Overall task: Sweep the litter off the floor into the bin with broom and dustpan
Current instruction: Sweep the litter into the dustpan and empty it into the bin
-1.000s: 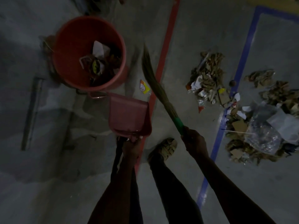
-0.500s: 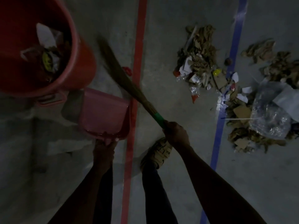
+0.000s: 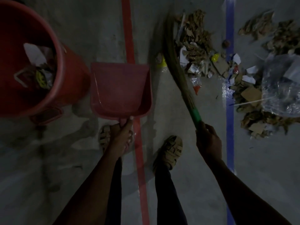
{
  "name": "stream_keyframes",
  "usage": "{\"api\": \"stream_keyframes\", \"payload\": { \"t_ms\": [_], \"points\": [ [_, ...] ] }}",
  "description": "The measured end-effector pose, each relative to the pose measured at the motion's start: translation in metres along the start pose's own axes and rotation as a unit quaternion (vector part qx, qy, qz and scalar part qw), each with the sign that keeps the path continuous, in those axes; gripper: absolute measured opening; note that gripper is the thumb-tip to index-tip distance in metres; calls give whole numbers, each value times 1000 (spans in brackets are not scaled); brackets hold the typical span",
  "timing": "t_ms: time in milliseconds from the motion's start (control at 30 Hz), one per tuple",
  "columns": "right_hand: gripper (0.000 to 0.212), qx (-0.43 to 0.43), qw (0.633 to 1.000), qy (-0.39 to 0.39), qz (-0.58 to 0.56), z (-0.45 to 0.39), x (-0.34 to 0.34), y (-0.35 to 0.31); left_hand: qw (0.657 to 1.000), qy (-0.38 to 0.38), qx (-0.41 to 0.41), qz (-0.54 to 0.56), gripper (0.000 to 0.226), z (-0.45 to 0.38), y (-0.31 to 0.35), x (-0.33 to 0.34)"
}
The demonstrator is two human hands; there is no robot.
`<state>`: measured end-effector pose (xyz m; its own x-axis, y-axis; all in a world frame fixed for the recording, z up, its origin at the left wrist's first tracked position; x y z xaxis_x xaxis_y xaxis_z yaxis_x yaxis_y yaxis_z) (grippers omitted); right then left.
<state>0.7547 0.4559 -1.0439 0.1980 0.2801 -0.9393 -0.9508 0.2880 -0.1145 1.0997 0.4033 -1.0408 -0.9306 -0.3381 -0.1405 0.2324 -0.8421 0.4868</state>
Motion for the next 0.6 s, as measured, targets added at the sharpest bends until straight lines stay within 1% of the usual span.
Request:
{"api": "stream_keyframes", "payload": {
  "t_ms": [100,200,333,400,467,533,600],
  "points": [
    [44,-23,999,-1,-32,8,4,-8,1000,-18,-18,11,64,0,13,14],
    [49,-55,997,-31,-34,9,17,-21,998,-39,-36,38,61,1,24,28],
    [51,-76,993,-92,1,3,37,-32,988,-115,-48,88,50,2,30,46],
    [48,-59,991,-119,23,-1,43,-30,983,-144,-56,100,43,1,29,51],
    [44,-20,991,-127,31,-4,42,-23,980,-156,-67,105,39,0,26,56],
    [45,16,991,-126,36,-8,38,-13,979,-152,-77,114,36,1,24,61],
    [48,34,990,-125,46,-10,33,0,980,-141,-81,113,39,3,23,66]
  ]
}}
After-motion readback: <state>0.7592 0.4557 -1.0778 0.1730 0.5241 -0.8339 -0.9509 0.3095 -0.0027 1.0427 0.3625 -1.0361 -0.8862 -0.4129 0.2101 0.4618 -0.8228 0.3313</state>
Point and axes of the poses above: each hand's wrist, its own z-axis away from the middle knuckle, its own x-axis out of the palm, y = z × x, the point moved 6 cm from there along -z, towards the middle knuckle, and after that the axes turned 13 degrees about z, right-handed, at the moved point
